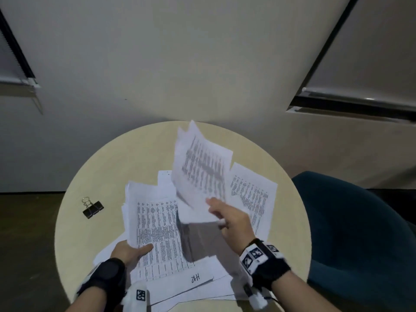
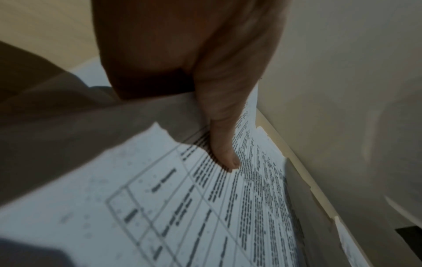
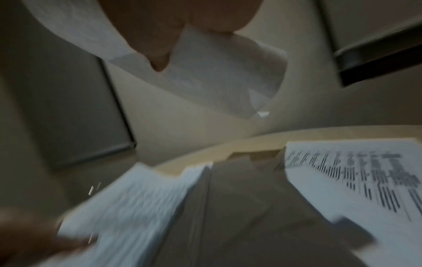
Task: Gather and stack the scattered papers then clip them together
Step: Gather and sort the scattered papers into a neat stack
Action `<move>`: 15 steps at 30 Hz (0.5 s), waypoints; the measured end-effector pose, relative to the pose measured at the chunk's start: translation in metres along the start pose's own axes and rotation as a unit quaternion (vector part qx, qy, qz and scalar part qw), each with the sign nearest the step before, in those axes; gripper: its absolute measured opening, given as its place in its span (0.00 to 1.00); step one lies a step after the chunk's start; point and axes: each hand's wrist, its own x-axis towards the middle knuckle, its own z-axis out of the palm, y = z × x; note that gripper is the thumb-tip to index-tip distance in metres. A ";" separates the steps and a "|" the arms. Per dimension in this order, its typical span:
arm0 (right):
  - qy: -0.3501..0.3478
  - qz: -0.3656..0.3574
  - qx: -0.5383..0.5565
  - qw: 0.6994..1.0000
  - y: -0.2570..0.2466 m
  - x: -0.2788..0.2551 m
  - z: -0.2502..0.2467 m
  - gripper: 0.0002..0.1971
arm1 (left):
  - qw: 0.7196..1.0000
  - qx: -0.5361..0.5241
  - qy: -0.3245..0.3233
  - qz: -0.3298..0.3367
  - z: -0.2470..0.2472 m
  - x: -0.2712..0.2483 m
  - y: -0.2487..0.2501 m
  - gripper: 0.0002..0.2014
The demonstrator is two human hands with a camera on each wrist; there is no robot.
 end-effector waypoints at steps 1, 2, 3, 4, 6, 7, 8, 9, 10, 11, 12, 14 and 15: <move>-0.091 -0.007 -0.008 0.996 -0.004 -0.006 0.014 0.20 | 1.000 0.005 -0.005 0.002 0.000 -0.001 -0.001 0.18; -0.180 0.007 -0.023 0.983 -0.004 -0.012 0.027 0.19 | 1.000 0.004 -0.011 -0.003 0.000 -0.005 0.000 0.18; -0.255 0.022 -0.044 0.966 -0.005 -0.018 0.037 0.18 | 1.000 -0.002 -0.015 -0.011 0.000 -0.004 0.000 0.21; -0.308 0.024 -0.070 0.949 -0.003 -0.025 0.046 0.18 | 1.000 -0.013 -0.017 -0.015 -0.001 -0.004 0.000 0.25; -0.371 0.000 -0.095 0.924 0.000 -0.036 0.061 0.20 | 0.999 -0.044 -0.005 -0.023 -0.004 -0.001 -0.001 0.39; -0.397 -0.021 -0.095 0.913 0.001 -0.040 0.066 0.20 | 0.998 -0.051 0.000 -0.034 -0.004 0.003 -0.003 0.44; -0.420 -0.035 -0.092 0.902 0.003 -0.045 0.071 0.18 | 0.998 -0.044 0.003 -0.048 -0.006 0.002 -0.003 0.47; -0.440 -0.044 -0.077 0.894 0.002 -0.048 0.072 0.18 | 0.998 -0.042 0.005 -0.052 -0.004 0.004 -0.005 0.48; -0.461 -0.041 -0.062 0.884 0.001 -0.052 0.072 0.21 | 0.998 -0.030 -0.001 -0.054 -0.005 0.007 -0.006 0.49; -0.479 -0.020 -0.042 0.877 0.001 -0.056 0.071 0.26 | 0.998 -0.026 -0.003 -0.051 -0.004 0.007 -0.006 0.50; -0.480 0.023 -0.022 0.877 -0.002 -0.059 0.068 0.29 | 0.998 -0.026 -0.002 -0.051 -0.004 0.009 -0.007 0.51; -0.398 0.129 0.010 0.908 -0.001 -0.060 0.061 0.32 | 0.998 -0.018 0.001 -0.059 -0.003 0.014 -0.009 0.53; -0.324 0.176 -0.003 0.929 0.004 -0.059 0.062 0.34 | 0.998 -0.010 0.001 -0.066 -0.003 0.017 -0.011 0.51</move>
